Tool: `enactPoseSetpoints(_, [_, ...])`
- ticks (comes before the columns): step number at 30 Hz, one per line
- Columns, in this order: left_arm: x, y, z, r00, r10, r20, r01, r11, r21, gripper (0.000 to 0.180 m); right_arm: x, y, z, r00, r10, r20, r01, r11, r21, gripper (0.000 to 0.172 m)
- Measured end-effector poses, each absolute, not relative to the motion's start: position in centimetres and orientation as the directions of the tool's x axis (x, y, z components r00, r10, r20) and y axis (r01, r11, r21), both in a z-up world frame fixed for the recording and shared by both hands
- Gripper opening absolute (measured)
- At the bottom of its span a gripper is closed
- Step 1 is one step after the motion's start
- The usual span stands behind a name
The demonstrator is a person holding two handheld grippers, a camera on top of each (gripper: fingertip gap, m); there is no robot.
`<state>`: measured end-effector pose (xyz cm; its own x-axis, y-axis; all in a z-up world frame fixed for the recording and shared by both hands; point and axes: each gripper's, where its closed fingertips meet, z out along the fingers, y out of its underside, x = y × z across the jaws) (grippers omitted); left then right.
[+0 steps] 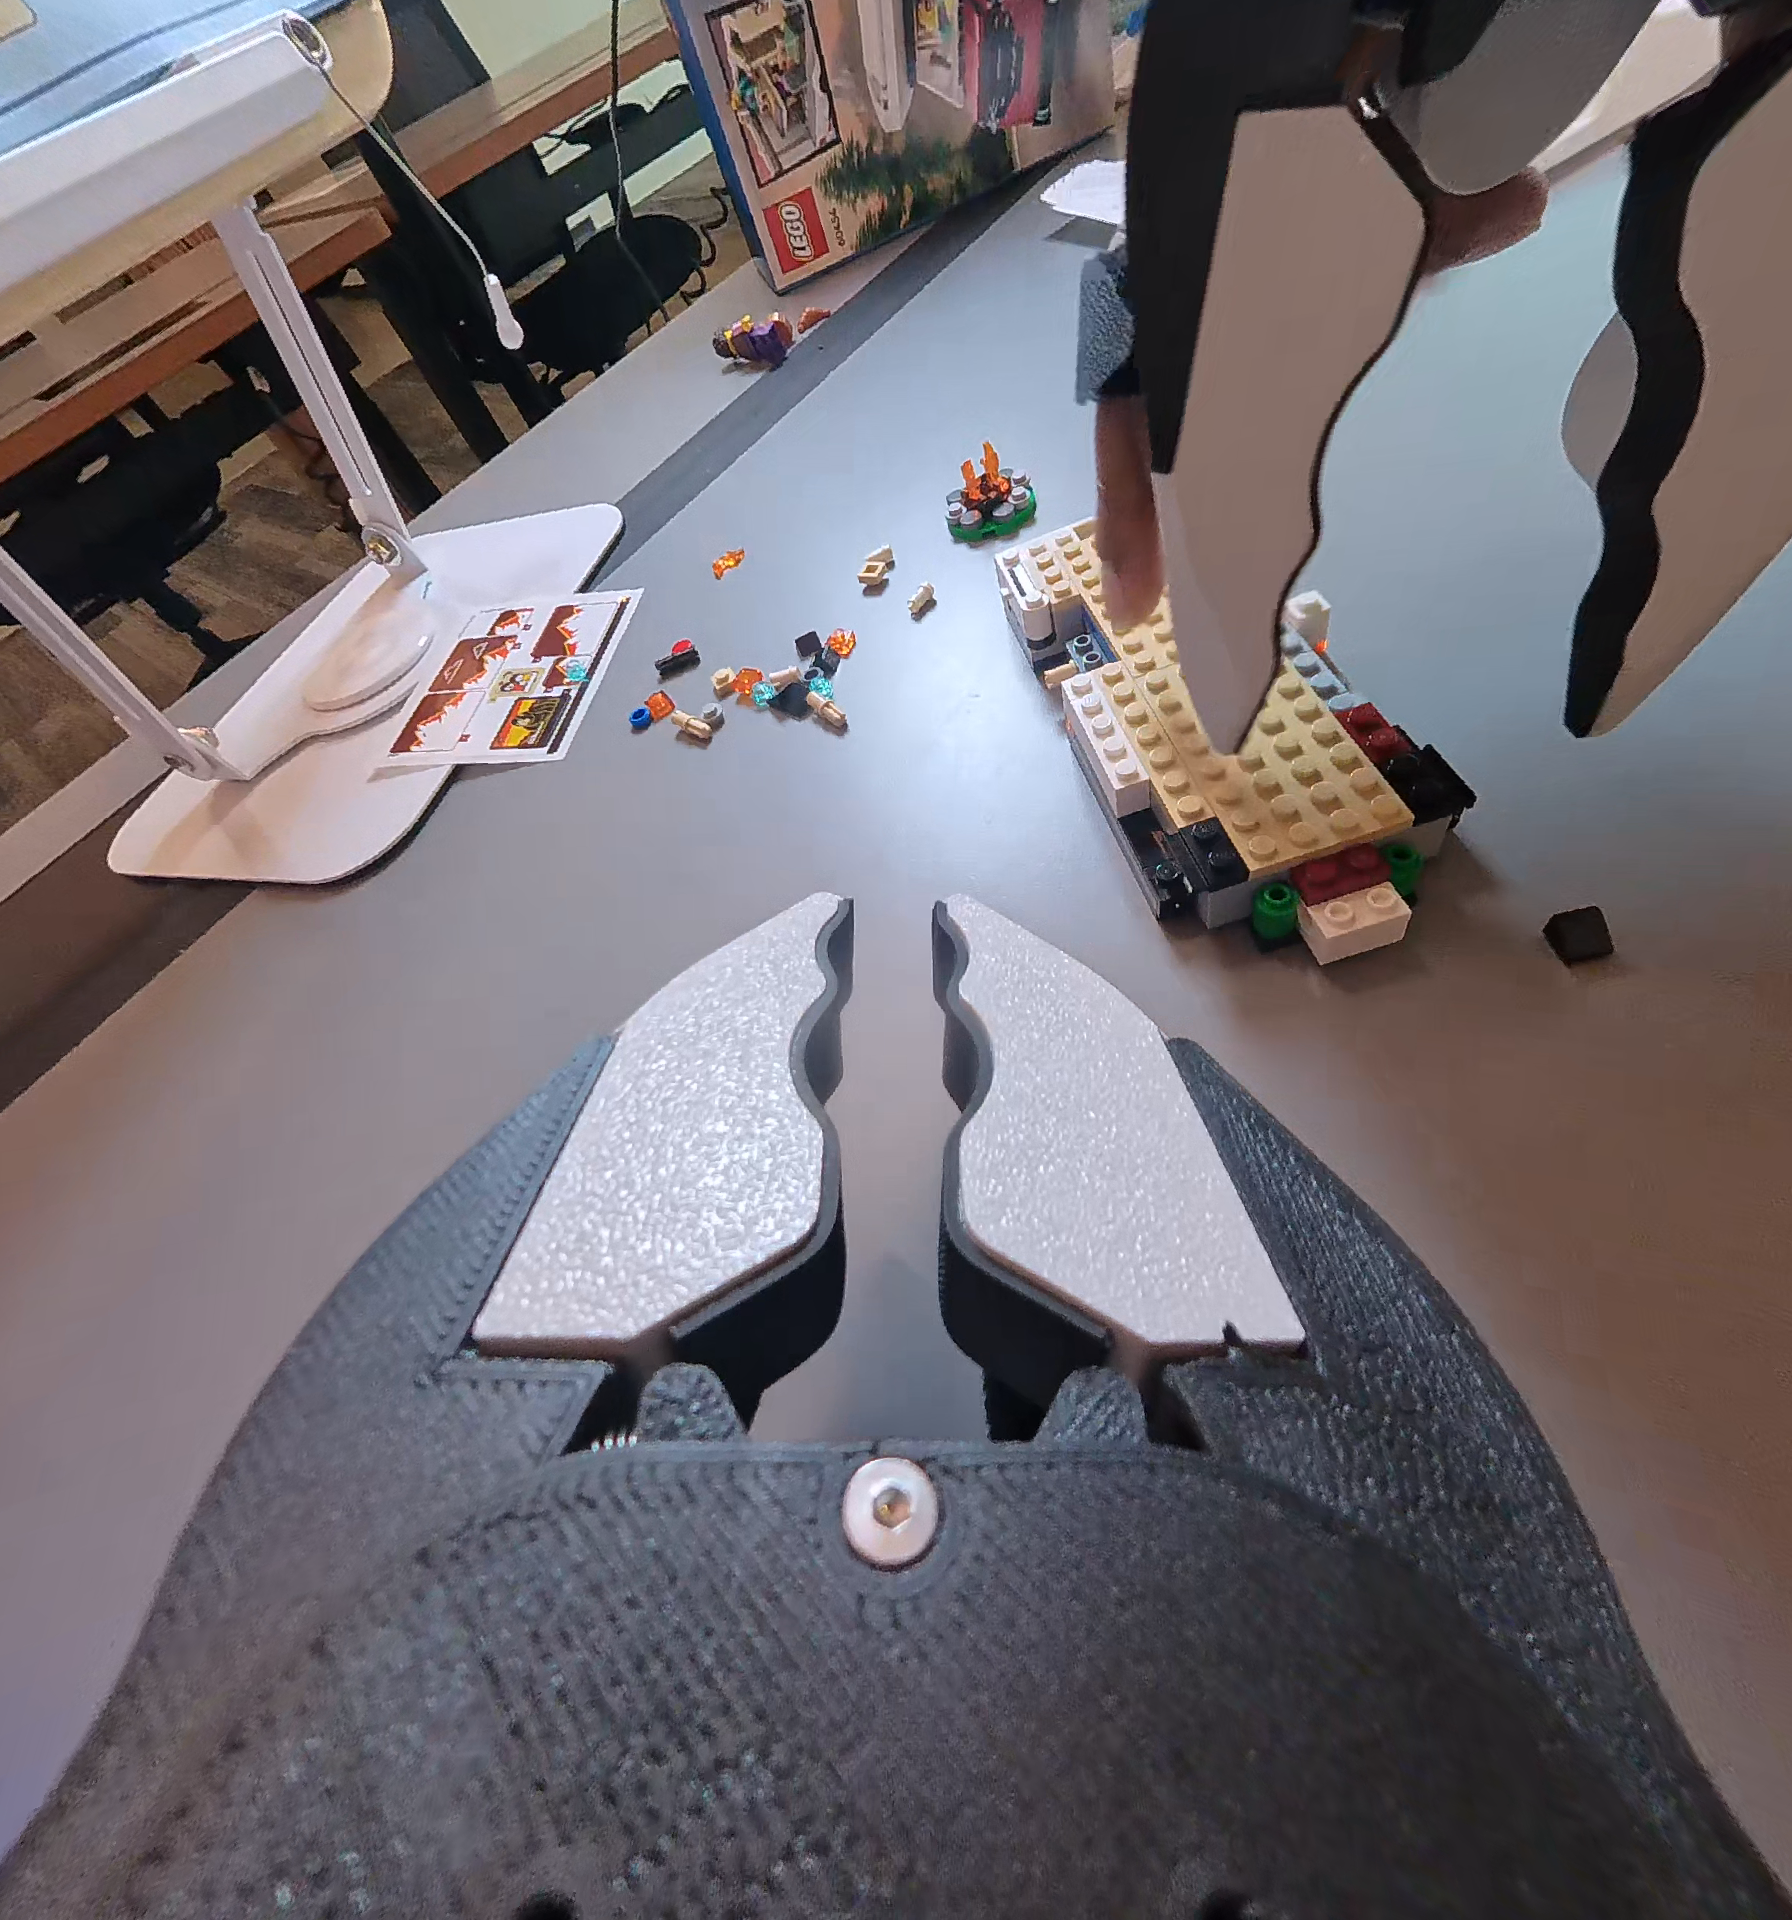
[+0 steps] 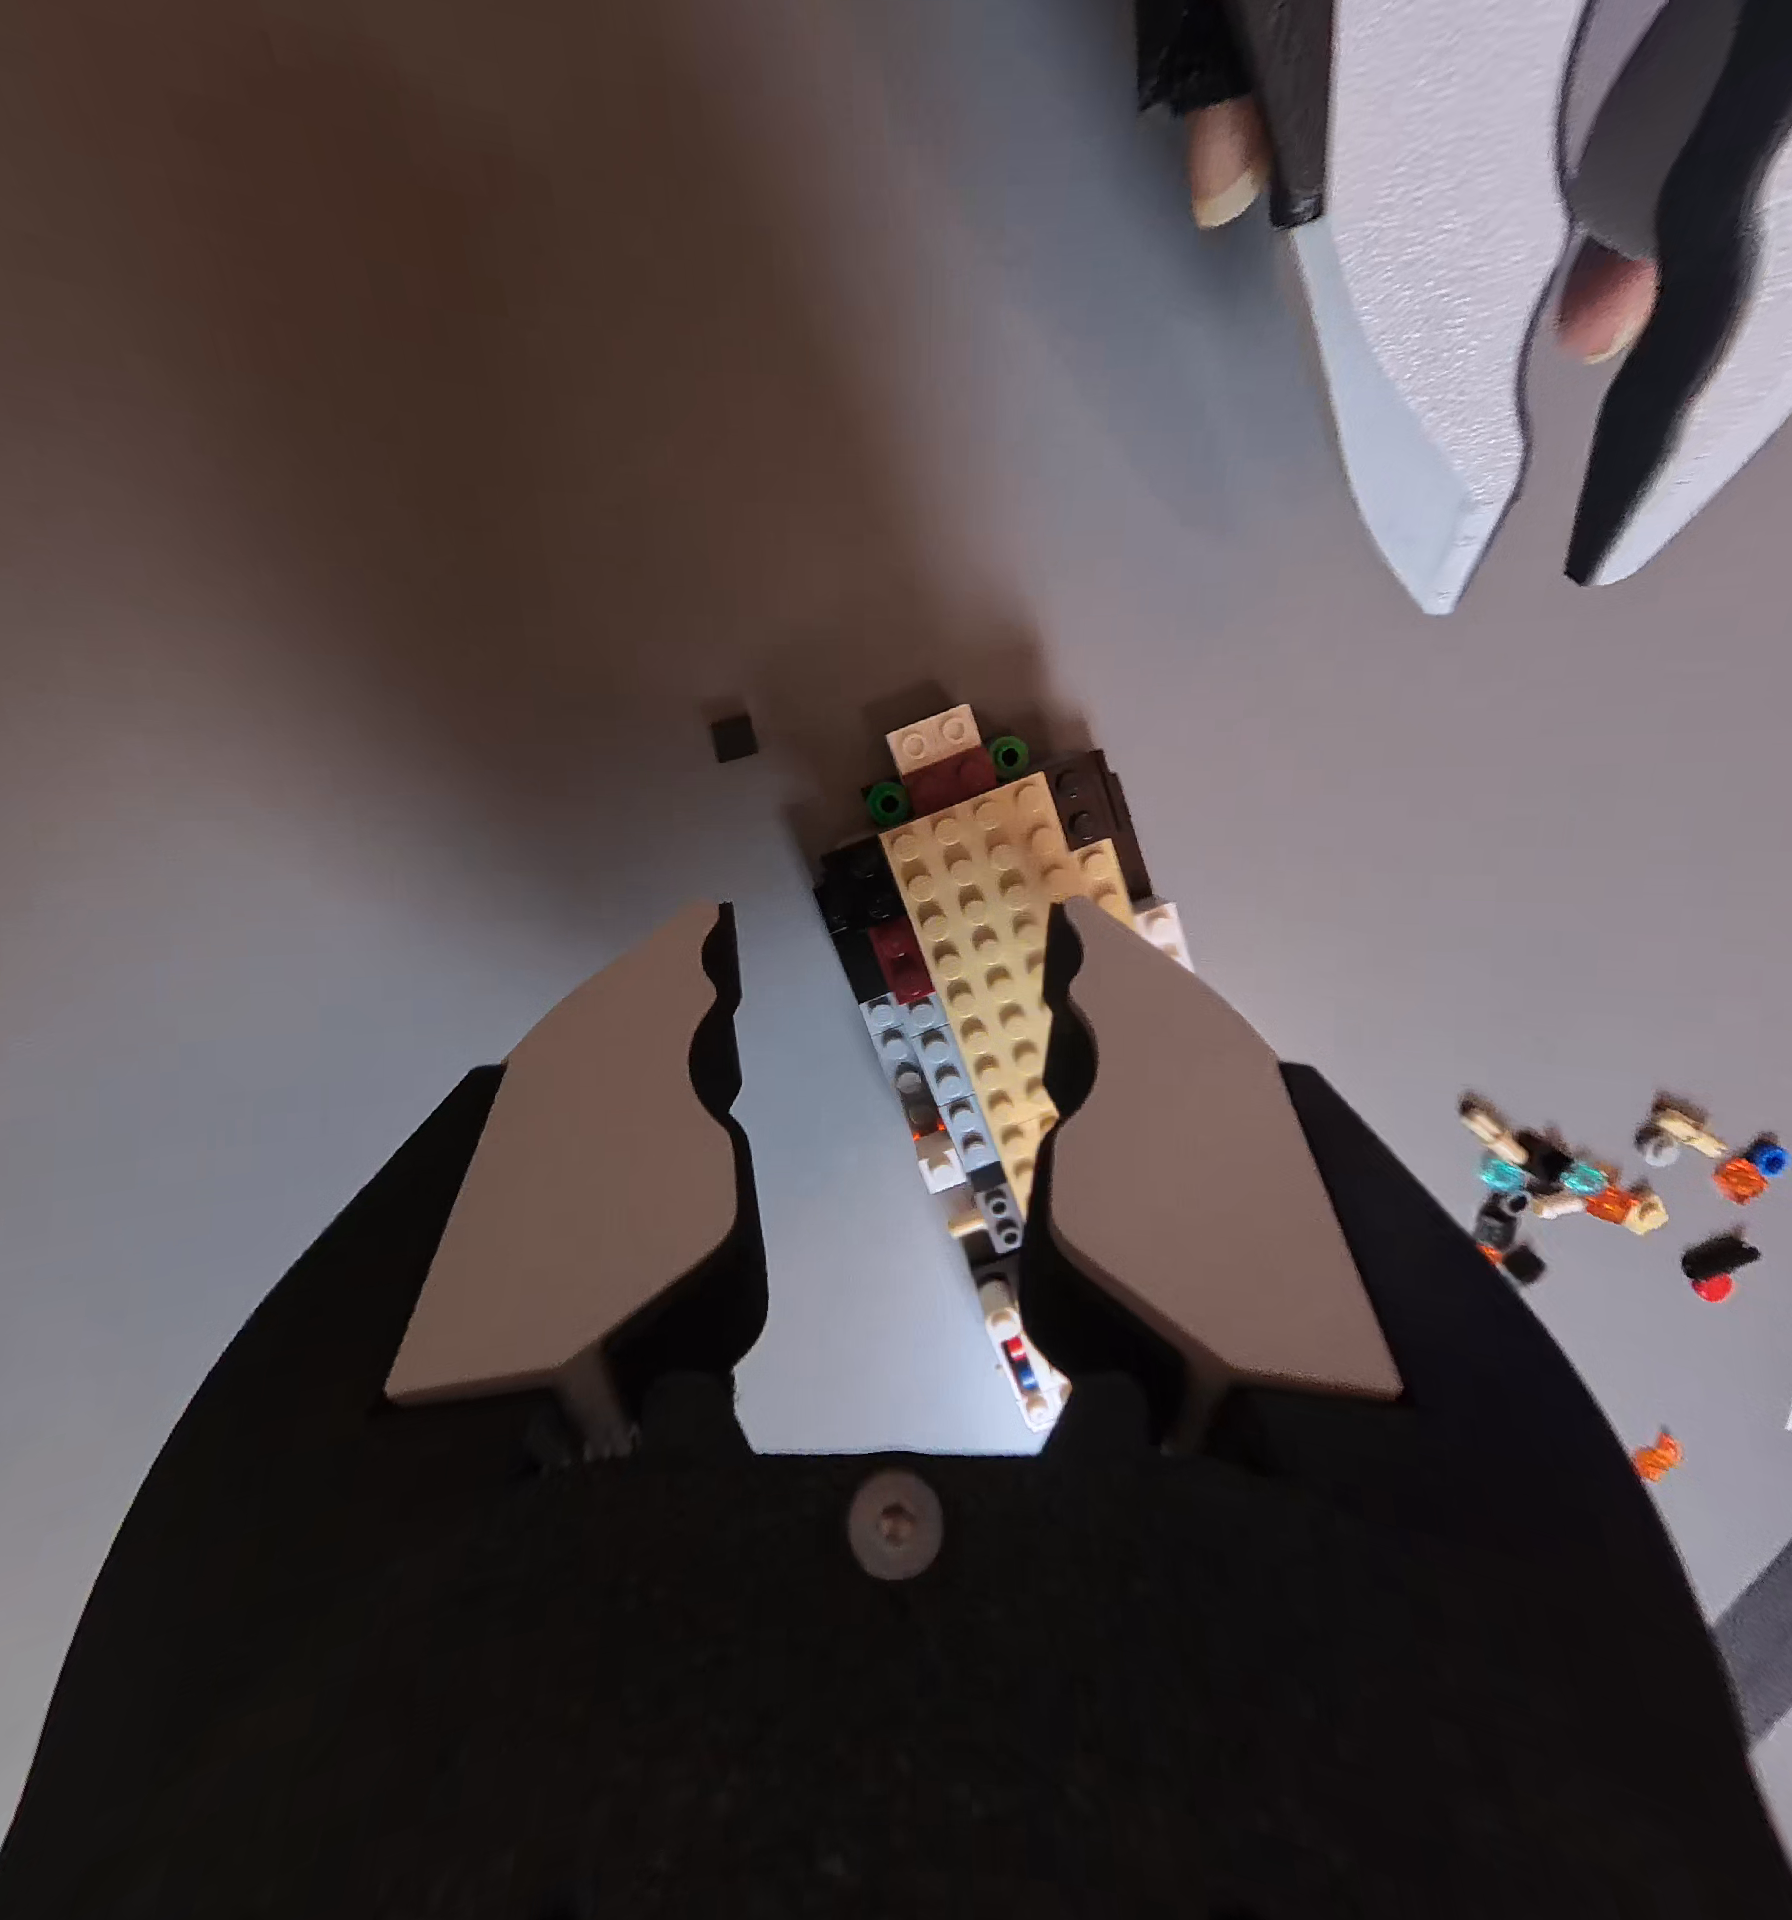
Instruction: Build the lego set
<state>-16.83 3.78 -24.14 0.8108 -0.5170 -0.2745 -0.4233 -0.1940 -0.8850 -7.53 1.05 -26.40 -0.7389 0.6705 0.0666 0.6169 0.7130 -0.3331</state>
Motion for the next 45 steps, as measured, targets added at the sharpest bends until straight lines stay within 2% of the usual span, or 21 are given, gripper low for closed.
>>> enactPoseSetpoints(6, [-16.9,3.8,-24.1,0.814,-0.514,-0.270,-0.417,-0.193,-0.888,0.014,-8.6,2.2,-26.9,-0.727,0.680,0.094,0.624,0.712,-0.320,0.065])
enactPoseSetpoints(14, [-17.0,3.8,-24.3,0.816,-0.514,-0.264,-0.413,-0.201,-0.888,0.014,-8.6,1.8,-27.3,-0.757,0.644,0.112,0.592,0.748,-0.301,0.056])
enactPoseSetpoints(24, [-17.2,3.9,-24.4,0.820,-0.509,-0.261,-0.411,-0.206,-0.888,0.013,-7.3,1.5,-26.1,-0.724,0.671,0.161,0.597,0.726,-0.342,0.058])
enactPoseSetpoints(32, [-16.6,3.6,-24.3,0.807,-0.530,-0.261,-0.414,-0.193,-0.890,0.014,-5.6,0.4,-25.0,-0.485,0.853,0.191,0.683,0.507,-0.527,0.053])
enactPoseSetpoints(36, [-16.5,3.5,-24.3,0.807,-0.533,-0.254,-0.410,-0.195,-0.891,0.014,-4.7,-1.7,-26.2,-0.334,0.931,0.144,0.700,0.348,-0.624,0.038])
enactPoseSetpoints(39, [-16.4,3.5,-24.4,0.805,-0.537,-0.254,-0.412,-0.197,-0.890,0.014,-4.7,-3.0,-27.5,-0.271,0.957,0.103,0.713,0.272,-0.646,0.030])
enactPoseSetpoints(45, [-16.3,3.4,-24.3,0.803,-0.541,-0.251,-0.409,-0.193,-0.892,0.014,-6.3,-3.6,-28.0,-0.263,0.963,0.055,0.745,0.239,-0.623,0.028])
